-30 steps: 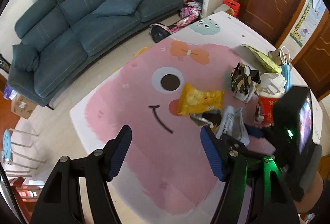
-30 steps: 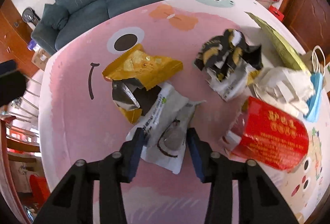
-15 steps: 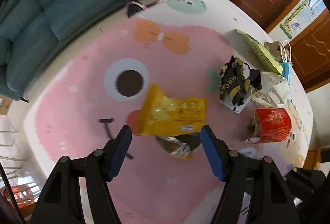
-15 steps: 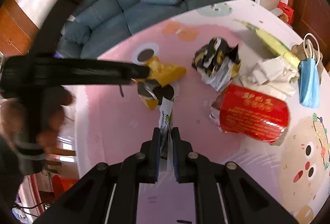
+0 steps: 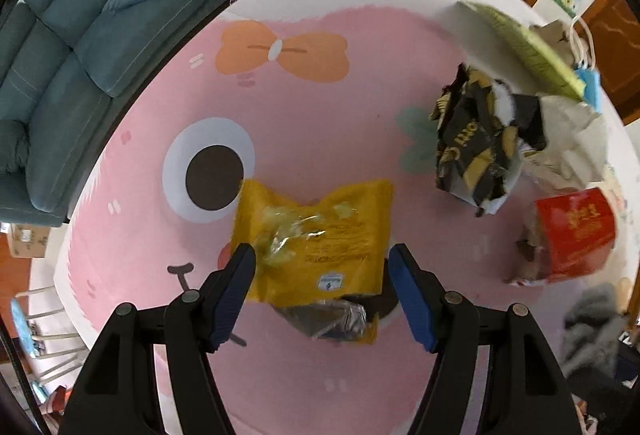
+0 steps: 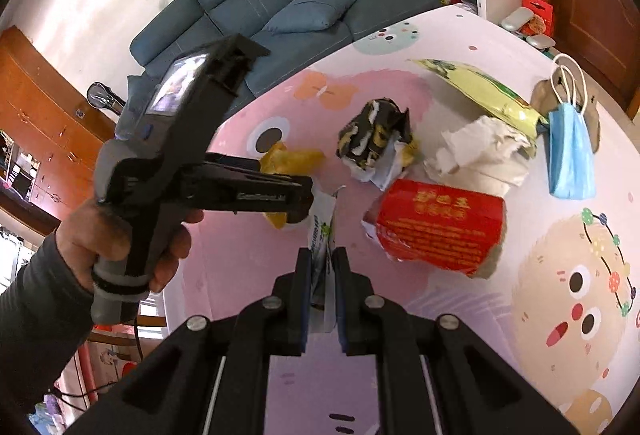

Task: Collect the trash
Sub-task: 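Carry the yellow bag and white packet with both tools over the black bin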

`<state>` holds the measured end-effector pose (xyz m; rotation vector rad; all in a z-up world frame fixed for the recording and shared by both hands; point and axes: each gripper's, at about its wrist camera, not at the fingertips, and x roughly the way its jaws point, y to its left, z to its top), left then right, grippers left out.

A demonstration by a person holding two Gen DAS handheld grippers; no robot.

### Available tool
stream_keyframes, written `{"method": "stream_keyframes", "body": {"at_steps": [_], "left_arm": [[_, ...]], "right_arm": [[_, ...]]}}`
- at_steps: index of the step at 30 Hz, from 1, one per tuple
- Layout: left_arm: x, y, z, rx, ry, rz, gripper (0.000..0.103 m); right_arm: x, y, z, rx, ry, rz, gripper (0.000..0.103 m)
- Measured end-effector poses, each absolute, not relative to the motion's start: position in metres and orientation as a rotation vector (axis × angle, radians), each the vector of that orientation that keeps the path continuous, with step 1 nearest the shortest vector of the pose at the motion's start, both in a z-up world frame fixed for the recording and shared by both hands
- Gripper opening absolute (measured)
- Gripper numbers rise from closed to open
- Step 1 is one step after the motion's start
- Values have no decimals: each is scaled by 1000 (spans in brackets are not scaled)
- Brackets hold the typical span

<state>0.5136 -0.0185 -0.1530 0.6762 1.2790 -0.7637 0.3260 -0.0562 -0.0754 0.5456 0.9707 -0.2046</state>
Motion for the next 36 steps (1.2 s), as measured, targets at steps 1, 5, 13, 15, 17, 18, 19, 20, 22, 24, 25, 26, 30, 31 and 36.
{"method": "stream_keyframes", "body": {"at_steps": [1,5,13,15,17,18,19,20,22,24,25,26,30,31,36], "left_arm": [[513,-21,-156,683,1277,-764,69],[517,-28,-158,639,1270,-780,57],[525,-10,-150,493,1318,-787,7],[517,-1,-148,450,1334,-775,6],[505,7,-144,419,1339,-772,6],[496,12,-141,400,1339,-772,6],[488,15,-138,391,1341,-771,6],[479,18,-135,382,1341,-771,6],[456,25,-129,367,1341,-773,6],[431,33,-124,351,1346,-777,6],[417,35,-121,344,1351,-774,6],[405,37,-119,337,1356,-773,6],[354,44,-108,309,1356,-753,6],[338,44,-104,300,1352,-744,6],[260,38,-89,239,1358,-718,6]], "right_arm": [[325,-57,-75,546,972,-204,10],[319,-60,-79,555,979,-205,10],[302,-70,-85,580,981,-211,10],[296,-72,-85,578,980,-209,10],[290,-75,-83,573,981,-206,10],[289,-75,-83,572,981,-205,10],[285,-77,-82,570,981,-205,10],[283,-79,-82,570,981,-205,10],[275,-83,-81,570,980,-201,10],[266,-87,-79,566,978,-196,10],[261,-89,-78,567,977,-190,10],[256,-90,-77,567,976,-184,10],[233,-95,-71,554,969,-149,10],[227,-97,-69,548,966,-140,10],[180,-110,-55,515,930,-74,10]]}}
